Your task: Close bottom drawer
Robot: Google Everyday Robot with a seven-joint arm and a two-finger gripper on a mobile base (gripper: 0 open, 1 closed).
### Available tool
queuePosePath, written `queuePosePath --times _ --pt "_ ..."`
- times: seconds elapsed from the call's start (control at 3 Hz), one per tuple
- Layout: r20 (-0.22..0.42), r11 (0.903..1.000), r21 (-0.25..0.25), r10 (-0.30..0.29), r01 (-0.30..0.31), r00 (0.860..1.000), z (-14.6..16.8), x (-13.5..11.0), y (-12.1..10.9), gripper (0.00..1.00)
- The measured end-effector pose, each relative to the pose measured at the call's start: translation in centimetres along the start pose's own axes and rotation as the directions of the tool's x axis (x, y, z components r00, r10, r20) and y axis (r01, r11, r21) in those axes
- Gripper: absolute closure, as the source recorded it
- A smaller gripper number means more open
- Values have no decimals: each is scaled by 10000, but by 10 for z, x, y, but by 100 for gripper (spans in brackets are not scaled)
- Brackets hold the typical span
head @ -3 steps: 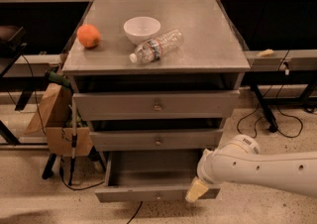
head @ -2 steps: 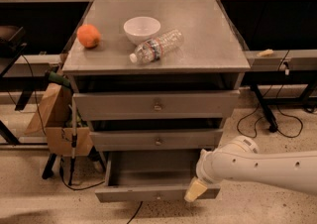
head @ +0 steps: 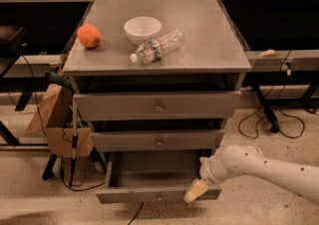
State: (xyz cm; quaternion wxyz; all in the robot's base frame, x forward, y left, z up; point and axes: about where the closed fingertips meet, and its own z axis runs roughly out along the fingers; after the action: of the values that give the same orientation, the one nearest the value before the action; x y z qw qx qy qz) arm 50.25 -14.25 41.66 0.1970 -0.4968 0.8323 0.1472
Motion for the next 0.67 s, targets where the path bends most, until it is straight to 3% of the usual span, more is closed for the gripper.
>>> queuePosePath --times 0.33,0.67 --pt "903 9957 -867 -259 338 9956 35 10 -7 0" --pt "1073 9908 -1046 -742 855 9915 54 18 -8 0"
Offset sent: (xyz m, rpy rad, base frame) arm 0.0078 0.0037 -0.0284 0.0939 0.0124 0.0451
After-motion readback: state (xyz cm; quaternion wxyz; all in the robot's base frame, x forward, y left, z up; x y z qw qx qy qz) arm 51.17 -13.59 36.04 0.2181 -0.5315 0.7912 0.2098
